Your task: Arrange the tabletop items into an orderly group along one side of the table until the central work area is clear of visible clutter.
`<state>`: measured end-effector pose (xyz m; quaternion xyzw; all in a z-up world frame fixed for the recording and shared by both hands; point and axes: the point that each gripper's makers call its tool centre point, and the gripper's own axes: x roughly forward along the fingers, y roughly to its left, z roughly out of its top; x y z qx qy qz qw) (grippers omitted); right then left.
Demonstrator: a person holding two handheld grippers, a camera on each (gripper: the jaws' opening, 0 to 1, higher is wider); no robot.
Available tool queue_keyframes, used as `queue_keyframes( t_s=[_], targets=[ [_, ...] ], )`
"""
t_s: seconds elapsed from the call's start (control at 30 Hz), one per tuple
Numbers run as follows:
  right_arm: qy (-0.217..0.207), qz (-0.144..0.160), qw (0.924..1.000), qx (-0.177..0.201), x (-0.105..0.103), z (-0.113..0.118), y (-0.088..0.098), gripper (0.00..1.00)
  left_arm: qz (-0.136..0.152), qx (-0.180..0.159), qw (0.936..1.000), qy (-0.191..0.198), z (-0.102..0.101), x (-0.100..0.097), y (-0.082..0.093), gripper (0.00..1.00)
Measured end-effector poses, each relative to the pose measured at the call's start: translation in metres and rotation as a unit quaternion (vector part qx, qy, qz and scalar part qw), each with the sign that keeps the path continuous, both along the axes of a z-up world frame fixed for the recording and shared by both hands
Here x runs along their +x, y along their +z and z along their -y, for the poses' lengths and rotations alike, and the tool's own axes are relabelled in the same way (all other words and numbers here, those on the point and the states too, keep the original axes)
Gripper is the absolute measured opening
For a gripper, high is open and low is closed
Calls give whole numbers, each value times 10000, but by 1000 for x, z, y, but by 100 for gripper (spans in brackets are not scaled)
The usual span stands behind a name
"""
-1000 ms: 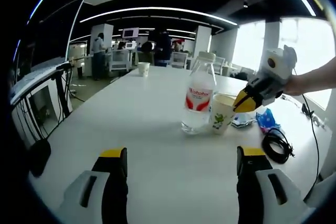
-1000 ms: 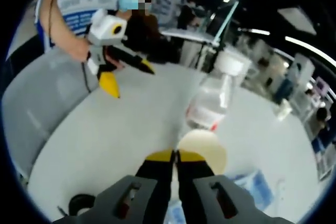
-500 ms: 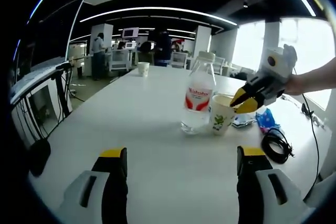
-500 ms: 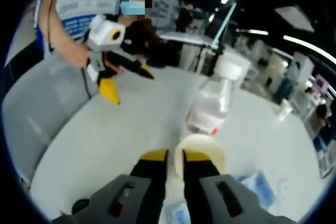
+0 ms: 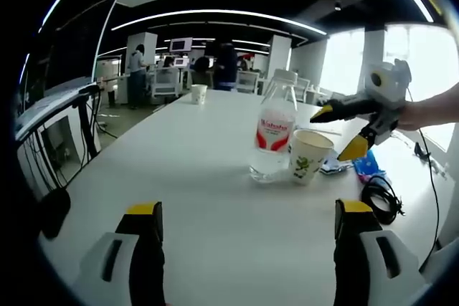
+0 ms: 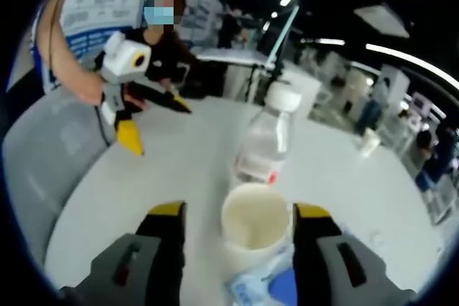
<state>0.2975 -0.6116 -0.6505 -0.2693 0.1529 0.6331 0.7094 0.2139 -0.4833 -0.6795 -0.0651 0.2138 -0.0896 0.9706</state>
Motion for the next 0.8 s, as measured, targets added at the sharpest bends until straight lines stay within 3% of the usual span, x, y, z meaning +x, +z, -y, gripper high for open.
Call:
queue_keyframes(
  t_s=[0.2,0.8],
  targets=[
    [-317,-59,9995,69,3,5,-1,75,-35,12,10000,-63,3,0,-1,100],
    [-808,-232,9962,211,-3,29,4,76,-83,22,9998,-172,9,-1,-2,100]
  ],
)
